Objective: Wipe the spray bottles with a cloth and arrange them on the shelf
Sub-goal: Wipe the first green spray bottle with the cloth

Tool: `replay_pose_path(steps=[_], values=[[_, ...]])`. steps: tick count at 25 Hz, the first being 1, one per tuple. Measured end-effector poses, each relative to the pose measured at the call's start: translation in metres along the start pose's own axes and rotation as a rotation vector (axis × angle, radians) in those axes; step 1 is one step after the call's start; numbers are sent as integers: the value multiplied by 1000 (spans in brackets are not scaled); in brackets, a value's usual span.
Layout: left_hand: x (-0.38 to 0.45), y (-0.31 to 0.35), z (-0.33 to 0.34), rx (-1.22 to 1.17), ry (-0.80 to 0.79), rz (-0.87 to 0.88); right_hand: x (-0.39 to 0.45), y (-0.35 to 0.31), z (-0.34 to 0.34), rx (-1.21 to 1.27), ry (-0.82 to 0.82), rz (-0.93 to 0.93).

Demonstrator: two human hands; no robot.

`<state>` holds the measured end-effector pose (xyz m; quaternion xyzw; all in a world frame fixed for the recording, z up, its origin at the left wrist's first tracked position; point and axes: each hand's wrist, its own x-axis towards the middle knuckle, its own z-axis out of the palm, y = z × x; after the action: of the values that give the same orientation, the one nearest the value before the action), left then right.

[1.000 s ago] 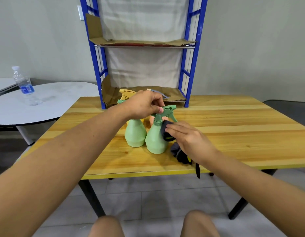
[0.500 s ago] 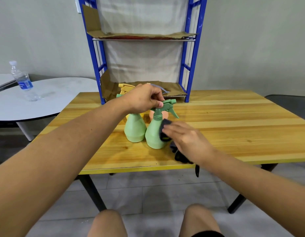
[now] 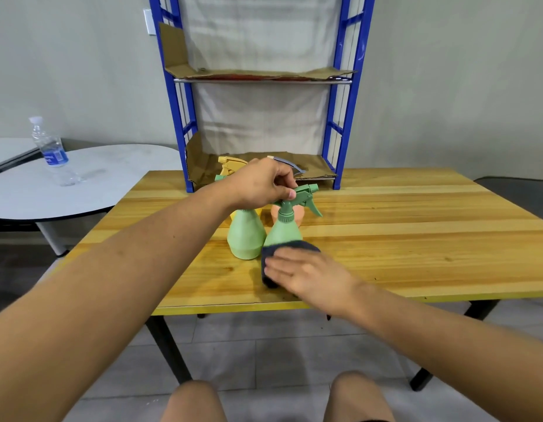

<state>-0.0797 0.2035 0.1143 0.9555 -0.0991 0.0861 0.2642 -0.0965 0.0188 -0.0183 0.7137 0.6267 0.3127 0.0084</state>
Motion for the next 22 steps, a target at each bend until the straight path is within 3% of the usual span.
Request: replay_pose_path(steps=[3, 7, 11, 17, 22], values=[[-1, -2, 2, -36, 6, -7, 3, 6, -6, 27, -74, -88], [0, -3, 0, -32, 17, -4, 7, 35, -12, -14, 141, 99], [0, -3, 2, -45, 2, -6, -11, 18, -2, -77, 50, -94], [0, -5, -2, -22, -2, 18, -2, 63, -34, -114, 274, 192], [0, -5, -5, -41, -24, -5, -14, 46, -18, -116, 186, 133]])
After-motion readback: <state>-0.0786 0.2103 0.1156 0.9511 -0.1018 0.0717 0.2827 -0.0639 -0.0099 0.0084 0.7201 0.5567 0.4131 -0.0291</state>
